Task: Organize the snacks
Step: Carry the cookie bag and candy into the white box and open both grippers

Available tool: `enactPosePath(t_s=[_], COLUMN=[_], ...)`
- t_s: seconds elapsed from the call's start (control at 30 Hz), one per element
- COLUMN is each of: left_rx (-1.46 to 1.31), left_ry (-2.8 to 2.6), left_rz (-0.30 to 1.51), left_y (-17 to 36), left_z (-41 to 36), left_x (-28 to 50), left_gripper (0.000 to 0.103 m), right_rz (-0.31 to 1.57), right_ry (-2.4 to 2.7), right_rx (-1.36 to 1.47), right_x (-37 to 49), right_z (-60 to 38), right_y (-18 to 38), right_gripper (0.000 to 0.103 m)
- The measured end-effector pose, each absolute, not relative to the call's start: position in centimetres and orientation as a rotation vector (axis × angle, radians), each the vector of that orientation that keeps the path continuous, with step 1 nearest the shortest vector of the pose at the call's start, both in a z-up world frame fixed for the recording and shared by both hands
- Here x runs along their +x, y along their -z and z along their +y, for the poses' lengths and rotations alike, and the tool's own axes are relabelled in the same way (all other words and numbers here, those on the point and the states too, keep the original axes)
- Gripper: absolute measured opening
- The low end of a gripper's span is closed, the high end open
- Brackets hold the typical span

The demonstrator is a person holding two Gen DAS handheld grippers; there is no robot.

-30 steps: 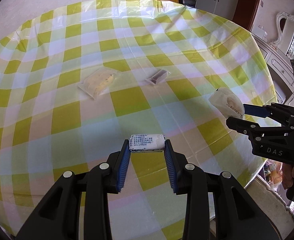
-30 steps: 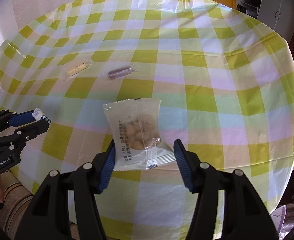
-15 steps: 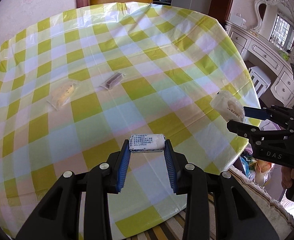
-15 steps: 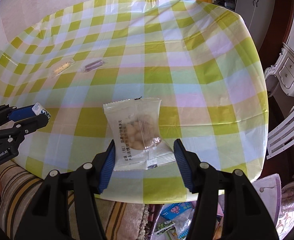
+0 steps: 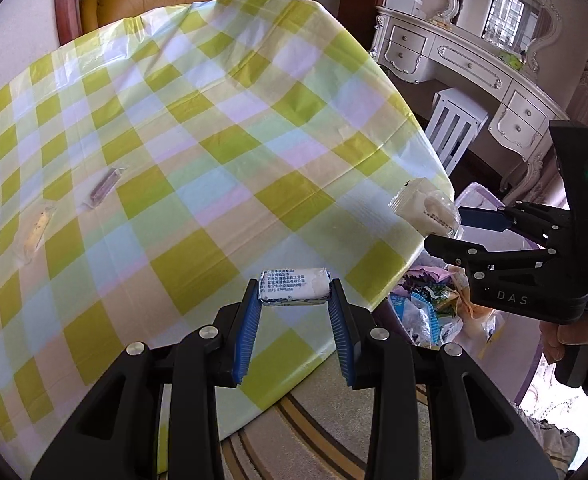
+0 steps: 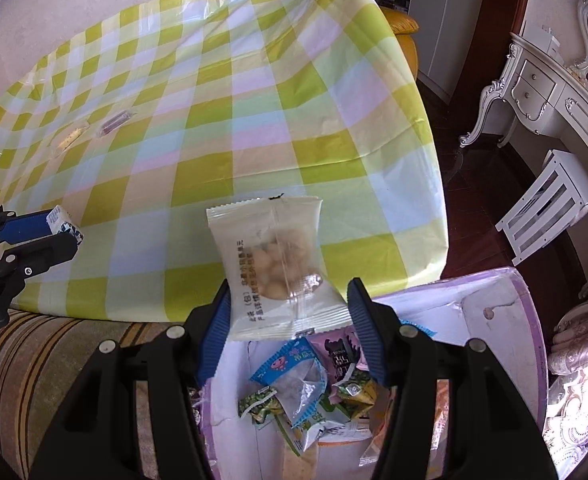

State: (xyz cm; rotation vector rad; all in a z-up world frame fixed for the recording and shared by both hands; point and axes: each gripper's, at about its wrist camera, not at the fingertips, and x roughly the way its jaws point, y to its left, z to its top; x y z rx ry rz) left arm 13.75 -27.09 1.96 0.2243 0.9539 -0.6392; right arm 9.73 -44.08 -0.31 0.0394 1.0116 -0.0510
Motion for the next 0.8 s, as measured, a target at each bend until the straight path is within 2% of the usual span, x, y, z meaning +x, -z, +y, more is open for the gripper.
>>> enactPosePath(t_s=[0.43, 0.8], left_rx=[0.442, 0.521], left_ry=[0.833, 0.925], left_rz=[0.980, 1.003], left_y=[-0.9, -0.1], left_z=[-35.2, -38.5], left_x=[10.1, 8.2], left_gripper=[0.034, 0.034], right_rz=[1.056, 1.089], right_ry=[0.211, 0.277], right_rx=[0.067, 0.087], right_x=[5.4, 3.7], right_z=[-49.0, -51.2], right_y=[2.6, 4.2], right_gripper=[0.057, 0.058])
